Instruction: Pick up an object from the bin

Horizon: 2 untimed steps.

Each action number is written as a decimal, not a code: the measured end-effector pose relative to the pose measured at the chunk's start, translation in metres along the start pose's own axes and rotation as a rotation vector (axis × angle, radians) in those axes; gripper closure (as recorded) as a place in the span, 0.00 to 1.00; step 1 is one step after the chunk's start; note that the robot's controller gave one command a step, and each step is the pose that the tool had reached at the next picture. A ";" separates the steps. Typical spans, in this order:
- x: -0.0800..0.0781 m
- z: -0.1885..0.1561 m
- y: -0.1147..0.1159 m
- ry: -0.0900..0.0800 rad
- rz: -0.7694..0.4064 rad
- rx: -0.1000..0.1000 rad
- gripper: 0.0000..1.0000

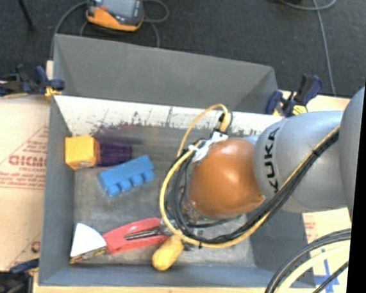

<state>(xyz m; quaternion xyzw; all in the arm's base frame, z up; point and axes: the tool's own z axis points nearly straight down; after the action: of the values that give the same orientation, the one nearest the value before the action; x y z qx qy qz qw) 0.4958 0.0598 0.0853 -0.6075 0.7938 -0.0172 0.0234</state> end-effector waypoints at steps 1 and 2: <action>0.000 0.000 0.000 0.001 0.000 0.000 1.00; 0.000 -0.020 0.001 0.013 -0.022 -0.042 1.00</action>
Offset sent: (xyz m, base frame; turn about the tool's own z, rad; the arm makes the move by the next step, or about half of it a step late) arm 0.0007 0.0009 0.0382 -0.0351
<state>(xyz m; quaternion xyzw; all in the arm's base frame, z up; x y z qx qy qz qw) 0.4938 0.0602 0.1053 -0.6162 0.7876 -0.0047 0.0053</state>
